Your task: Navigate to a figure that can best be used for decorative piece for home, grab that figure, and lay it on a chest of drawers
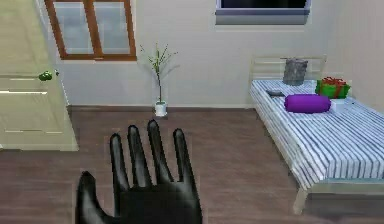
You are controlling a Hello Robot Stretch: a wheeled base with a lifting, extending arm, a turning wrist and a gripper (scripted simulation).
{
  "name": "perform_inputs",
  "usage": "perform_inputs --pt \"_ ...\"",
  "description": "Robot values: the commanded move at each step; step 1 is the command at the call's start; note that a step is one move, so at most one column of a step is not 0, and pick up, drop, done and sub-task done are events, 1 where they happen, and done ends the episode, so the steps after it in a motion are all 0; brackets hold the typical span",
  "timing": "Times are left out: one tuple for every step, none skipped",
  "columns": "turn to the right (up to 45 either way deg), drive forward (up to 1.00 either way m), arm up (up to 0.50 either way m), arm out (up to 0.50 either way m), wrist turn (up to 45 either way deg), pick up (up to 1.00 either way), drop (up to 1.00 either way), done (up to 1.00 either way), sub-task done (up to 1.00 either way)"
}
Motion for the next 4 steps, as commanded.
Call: perform_inputs --pt "-45.0 0.00 0.00 0.00 0.0 0.00 0.00 0.00 0.00" --pt "-45.0 0.00 0.00 0.00 0.0 0.00 0.00 0.00 0.00" --pt "-3.0 0.00 0.00 0.00 0.0 0.00 0.00 0.00 0.00" --pt "45.0 0.00 0.00 0.00 0.0 0.00 0.00 0.00 0.00"
